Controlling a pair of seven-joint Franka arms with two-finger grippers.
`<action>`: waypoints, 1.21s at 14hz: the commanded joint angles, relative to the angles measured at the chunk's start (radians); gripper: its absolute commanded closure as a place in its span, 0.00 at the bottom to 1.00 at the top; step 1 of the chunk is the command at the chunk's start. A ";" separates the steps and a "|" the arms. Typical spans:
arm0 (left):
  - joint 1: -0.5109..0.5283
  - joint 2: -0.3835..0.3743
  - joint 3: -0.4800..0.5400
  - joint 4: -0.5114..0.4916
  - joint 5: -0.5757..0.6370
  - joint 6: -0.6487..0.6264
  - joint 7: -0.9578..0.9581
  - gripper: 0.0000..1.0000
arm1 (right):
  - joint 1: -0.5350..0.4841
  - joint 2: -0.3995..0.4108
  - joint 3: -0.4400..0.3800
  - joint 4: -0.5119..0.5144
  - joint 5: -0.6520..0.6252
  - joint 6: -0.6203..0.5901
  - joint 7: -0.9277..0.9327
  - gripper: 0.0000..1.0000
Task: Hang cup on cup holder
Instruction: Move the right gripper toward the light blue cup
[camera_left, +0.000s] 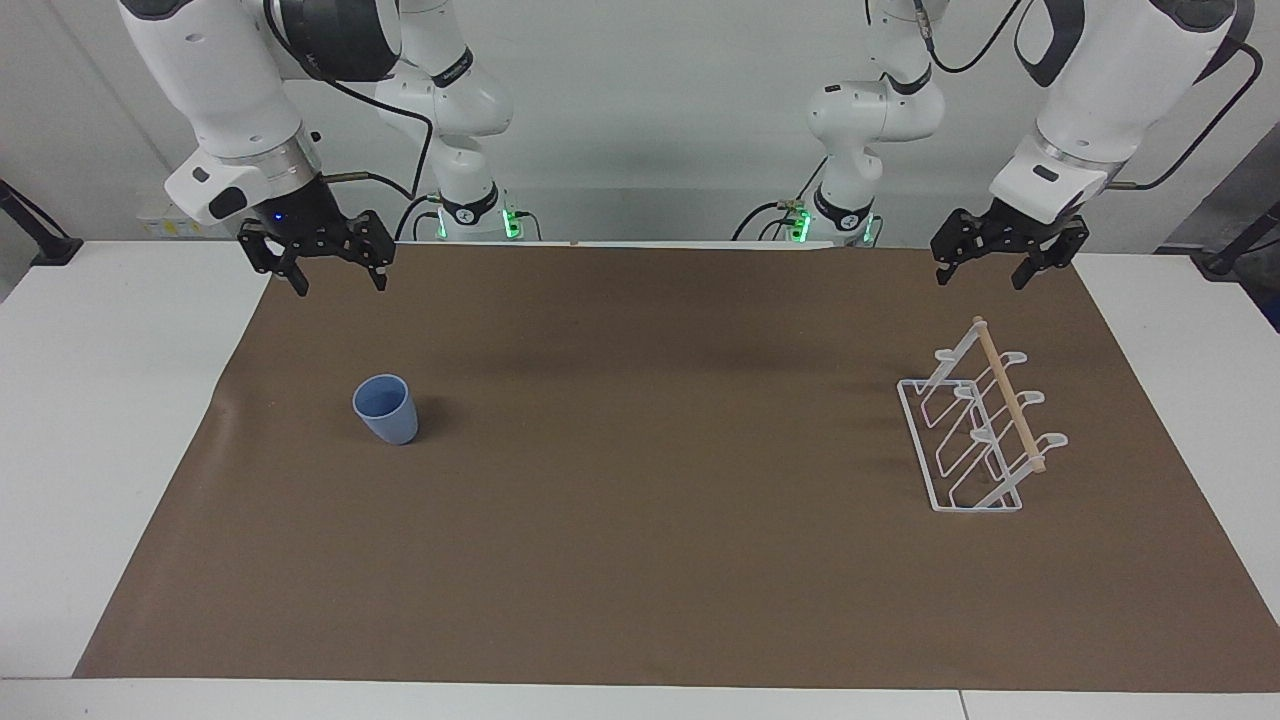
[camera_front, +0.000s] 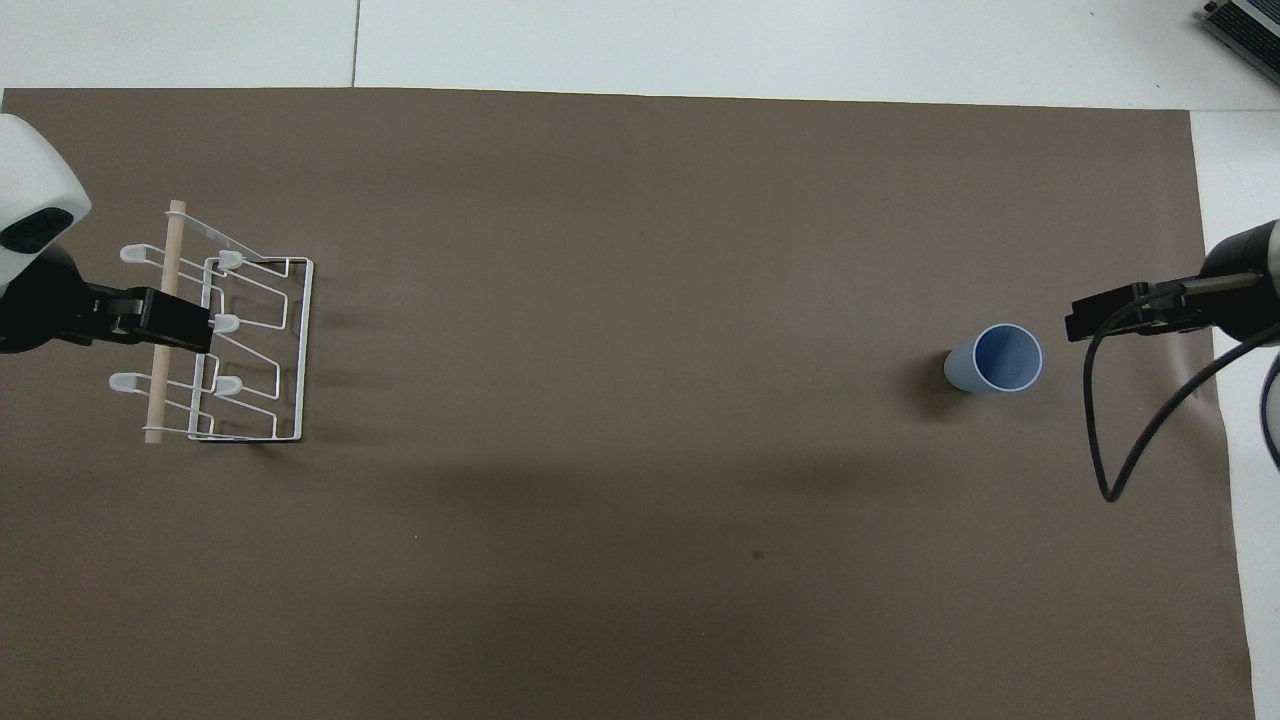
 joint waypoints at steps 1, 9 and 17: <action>0.001 -0.028 0.004 -0.032 0.013 0.017 0.011 0.00 | -0.014 -0.022 0.005 -0.018 0.015 -0.005 -0.015 0.00; 0.005 -0.026 0.004 -0.032 0.013 0.019 0.011 0.00 | -0.016 -0.114 0.005 -0.217 0.015 0.057 -0.023 0.00; 0.008 -0.026 0.004 -0.032 0.013 0.020 0.011 0.00 | 0.010 -0.126 0.006 -0.450 -0.016 0.328 -0.103 0.00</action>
